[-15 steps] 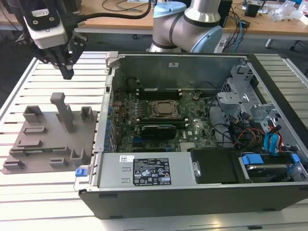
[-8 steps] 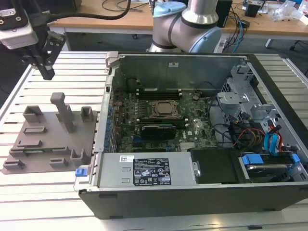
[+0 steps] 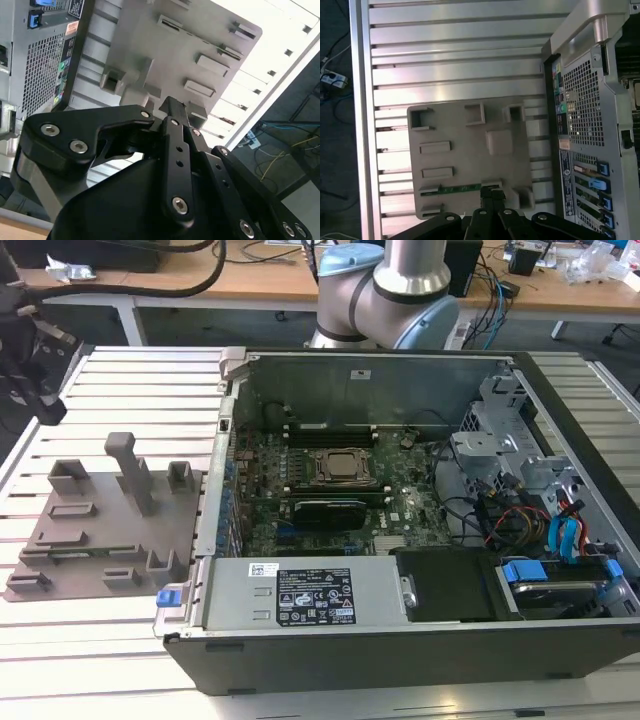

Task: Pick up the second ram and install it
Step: 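Reach for the second ram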

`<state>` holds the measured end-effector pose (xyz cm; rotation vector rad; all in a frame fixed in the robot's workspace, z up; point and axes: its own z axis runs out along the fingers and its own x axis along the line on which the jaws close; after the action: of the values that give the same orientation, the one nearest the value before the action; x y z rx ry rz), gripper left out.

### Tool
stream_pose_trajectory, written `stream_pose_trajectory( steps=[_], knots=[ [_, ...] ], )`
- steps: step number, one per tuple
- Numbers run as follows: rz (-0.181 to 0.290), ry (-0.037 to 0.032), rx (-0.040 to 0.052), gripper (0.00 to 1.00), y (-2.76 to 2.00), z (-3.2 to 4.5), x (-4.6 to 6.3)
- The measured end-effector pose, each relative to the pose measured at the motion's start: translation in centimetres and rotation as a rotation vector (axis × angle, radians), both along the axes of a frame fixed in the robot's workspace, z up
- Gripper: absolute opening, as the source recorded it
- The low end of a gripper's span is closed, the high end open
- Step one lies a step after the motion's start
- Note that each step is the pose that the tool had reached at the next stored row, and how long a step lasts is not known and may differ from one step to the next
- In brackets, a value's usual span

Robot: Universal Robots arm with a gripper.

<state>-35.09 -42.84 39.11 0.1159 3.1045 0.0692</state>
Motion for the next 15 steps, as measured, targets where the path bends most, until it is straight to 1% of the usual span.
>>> stream_pose_trajectory(
  steps=[1, 4, 6, 7, 8, 9, 10, 15],
  knots=[
    [0.000, 0.0001, -0.0001, 0.11, -0.42, -0.01, -0.4],
    [0.000, -0.0001, -0.0001, 0.11, -0.82, -0.06, -1.0],
    [0.000, -0.0002, -0.0001, 0.11, -1.08, -0.15, -2.3],
    [0.000, -0.0002, 0.0000, 0.11, -1.16, -0.18, -2.6],
    [0.000, -0.0001, 0.0001, 0.11, -1.40, -0.20, -2.9],
    [0.000, -0.0001, 0.0000, 0.11, -1.76, -0.24, -3.1],
    [0.000, -0.0003, 0.0001, 0.11, -1.82, -0.26, -3.1],
    [0.000, -0.0001, -0.0001, 0.11, -1.85, -0.26, -3.1]
  ],
)
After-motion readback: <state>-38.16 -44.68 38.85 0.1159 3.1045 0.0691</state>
